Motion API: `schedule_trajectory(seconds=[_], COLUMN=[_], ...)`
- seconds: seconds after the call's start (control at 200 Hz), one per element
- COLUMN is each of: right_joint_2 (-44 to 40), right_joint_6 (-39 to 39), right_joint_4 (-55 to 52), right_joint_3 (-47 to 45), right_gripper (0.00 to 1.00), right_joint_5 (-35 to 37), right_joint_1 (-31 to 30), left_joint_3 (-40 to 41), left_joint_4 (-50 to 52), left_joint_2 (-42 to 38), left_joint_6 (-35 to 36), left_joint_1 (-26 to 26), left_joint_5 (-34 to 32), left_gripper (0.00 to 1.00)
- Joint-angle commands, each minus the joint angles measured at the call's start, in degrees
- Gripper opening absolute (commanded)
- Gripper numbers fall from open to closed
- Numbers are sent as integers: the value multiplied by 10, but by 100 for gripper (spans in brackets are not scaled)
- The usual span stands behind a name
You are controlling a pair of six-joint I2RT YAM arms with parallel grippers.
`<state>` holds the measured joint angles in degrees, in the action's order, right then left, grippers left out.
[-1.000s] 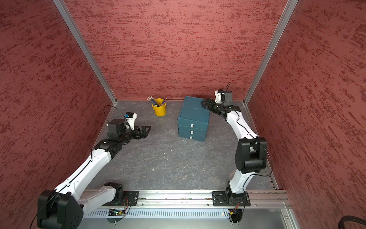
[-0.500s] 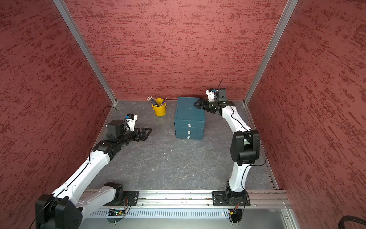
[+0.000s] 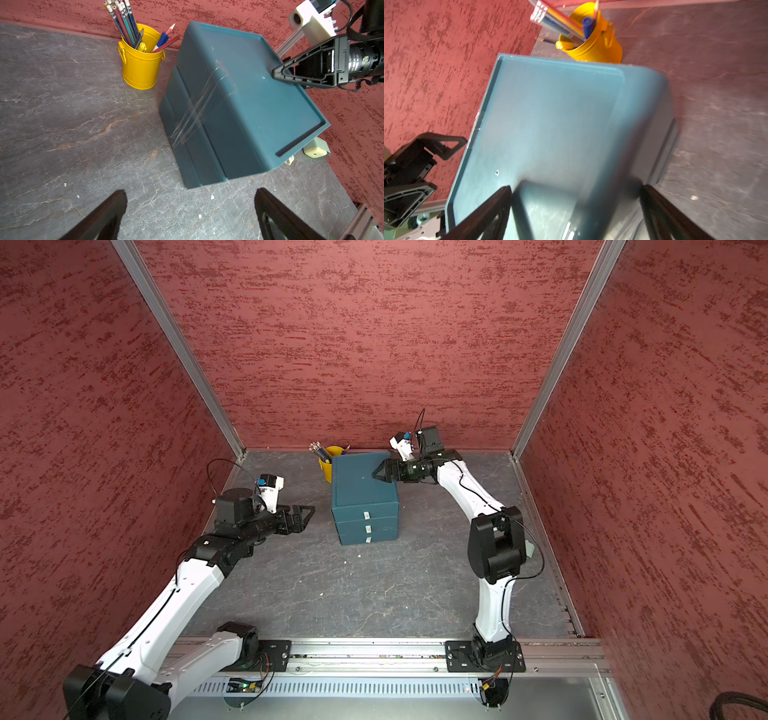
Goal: Take the seed bags out of the drawer
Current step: Move the storage box to the center of the board.
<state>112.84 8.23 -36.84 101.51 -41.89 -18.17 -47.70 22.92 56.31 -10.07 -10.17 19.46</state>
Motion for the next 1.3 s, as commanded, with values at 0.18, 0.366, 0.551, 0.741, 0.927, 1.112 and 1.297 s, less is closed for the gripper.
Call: schedule_trajectory(seconds=[0.18,0.366,0.551,0.741,0.927,1.112,1.297], right_joint_2=[-3,-60,-132,-188,-246,-291,-356], right_joint_6=[-37,-11,39,93,133,201,284], right_joint_4=[-45,-49,-72,-105,-132,-95,-28], right_joint_3=[-23,-35,-41,-70,-94,-162,-263], right_gripper=[99,99,99,99,99,99,99], right_joint_5=[-39,85,137,155,214,279,358], right_joint_1=[-50,-47,-46,-54,-102,-160,-233], left_joint_3=[-45,-83,-127,-158,-161,-150,-136], left_joint_4=[12,3,52,79,71,42,52], left_joint_2=[33,76,121,158,169,170,145], left_joint_6=[-2,-17,-26,-43,-54,-84,-87], left_joint_1=[3,1,-5,-43,-83,-126,-139], left_joint_5=[16,71,128,153,132,117,88], left_gripper=[100,100,100,100,100,100,100])
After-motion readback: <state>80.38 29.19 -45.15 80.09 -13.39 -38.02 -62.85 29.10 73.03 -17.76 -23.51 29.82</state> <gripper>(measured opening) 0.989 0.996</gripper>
